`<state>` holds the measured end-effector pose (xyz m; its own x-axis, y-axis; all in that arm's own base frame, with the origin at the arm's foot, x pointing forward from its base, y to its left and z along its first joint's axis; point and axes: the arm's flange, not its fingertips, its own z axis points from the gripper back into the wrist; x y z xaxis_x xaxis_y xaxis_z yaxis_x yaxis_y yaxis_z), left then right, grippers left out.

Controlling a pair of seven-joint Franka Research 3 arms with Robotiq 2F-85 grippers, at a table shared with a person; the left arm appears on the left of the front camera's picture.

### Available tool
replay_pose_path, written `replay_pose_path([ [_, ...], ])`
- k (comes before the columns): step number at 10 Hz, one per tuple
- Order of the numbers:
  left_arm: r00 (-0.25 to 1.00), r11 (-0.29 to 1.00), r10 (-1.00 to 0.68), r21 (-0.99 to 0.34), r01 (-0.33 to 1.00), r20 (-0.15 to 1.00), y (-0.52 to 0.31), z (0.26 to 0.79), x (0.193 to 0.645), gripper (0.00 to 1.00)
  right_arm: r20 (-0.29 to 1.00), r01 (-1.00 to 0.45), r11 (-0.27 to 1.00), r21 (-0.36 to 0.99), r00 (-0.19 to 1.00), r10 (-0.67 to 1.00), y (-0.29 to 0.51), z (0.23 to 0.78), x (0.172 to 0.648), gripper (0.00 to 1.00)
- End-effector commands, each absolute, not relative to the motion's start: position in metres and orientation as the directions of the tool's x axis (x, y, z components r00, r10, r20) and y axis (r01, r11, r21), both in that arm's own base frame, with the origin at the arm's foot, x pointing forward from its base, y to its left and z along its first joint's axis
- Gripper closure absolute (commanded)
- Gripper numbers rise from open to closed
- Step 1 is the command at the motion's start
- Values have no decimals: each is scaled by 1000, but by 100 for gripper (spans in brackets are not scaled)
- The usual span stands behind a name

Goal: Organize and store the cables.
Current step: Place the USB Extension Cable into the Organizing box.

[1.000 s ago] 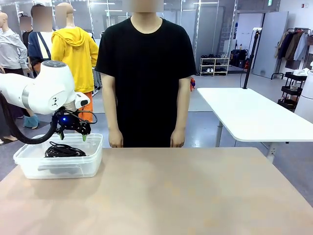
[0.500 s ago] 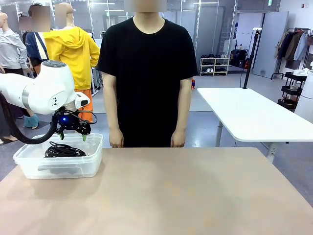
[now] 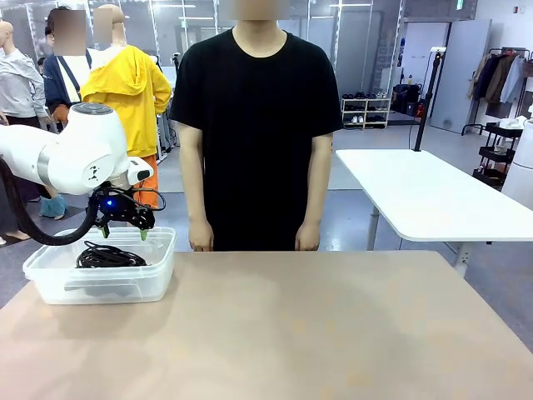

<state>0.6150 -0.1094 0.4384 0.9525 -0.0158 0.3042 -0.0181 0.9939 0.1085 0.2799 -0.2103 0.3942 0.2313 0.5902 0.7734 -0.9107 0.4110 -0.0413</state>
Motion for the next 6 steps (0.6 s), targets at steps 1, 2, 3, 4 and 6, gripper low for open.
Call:
replay_pose_path([
  [1, 953, 994, -15, 109, -19, 304, -109, 438, 615, 0, 778, -906, 422, -40, 237, 582, -210, 395, 282, 0],
  [2, 953, 994, -15, 109, -19, 304, -109, 438, 615, 0, 778, -906, 422, -40, 237, 582, -210, 395, 282, 0],
  [3, 953, 994, -15, 109, -19, 304, -109, 438, 615, 0, 778, -906, 422, -40, 237, 582, -210, 395, 282, 0],
  [4, 953, 994, -15, 109, -19, 304, -109, 438, 615, 0, 778, -906, 422, -40, 237, 582, -210, 395, 282, 0],
  [6, 953, 994, -15, 109, -19, 304, -109, 438, 615, 0, 778, -906, 422, -40, 237, 582, -210, 395, 282, 0],
])
